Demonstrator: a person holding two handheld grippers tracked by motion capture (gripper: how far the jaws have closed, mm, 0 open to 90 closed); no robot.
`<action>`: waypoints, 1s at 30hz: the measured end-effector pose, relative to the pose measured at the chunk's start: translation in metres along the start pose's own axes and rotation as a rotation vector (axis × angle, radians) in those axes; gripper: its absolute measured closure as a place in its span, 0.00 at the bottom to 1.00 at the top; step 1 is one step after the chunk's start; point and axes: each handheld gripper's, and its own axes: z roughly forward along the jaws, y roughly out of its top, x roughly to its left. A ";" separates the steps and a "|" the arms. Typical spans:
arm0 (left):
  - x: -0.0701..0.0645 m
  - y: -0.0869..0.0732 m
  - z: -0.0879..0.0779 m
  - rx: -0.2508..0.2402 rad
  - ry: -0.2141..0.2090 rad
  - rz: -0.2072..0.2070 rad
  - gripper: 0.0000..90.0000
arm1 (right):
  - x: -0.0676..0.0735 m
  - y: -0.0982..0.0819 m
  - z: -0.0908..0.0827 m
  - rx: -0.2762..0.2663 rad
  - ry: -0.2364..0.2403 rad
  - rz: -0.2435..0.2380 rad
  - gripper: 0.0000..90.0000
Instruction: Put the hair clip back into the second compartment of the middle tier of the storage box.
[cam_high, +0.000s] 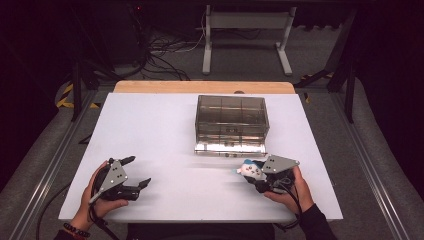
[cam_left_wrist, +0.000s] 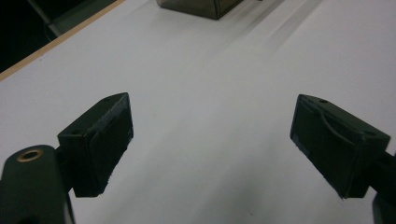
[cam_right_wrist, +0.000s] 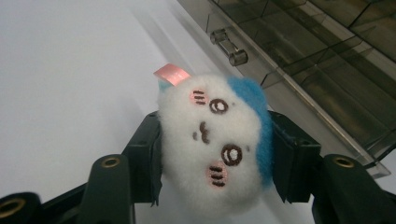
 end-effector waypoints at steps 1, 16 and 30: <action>0.000 0.000 0.000 -0.001 -0.001 0.000 0.16 | 0.000 0.001 -0.001 -0.006 -0.001 0.000 0.49; 0.003 -0.002 0.004 0.000 -0.011 -0.018 0.16 | -0.002 0.010 -0.012 -0.097 -0.052 0.021 0.50; 0.001 -0.003 0.000 0.000 -0.008 -0.021 0.16 | -0.006 0.016 -0.022 -0.167 -0.097 0.038 0.50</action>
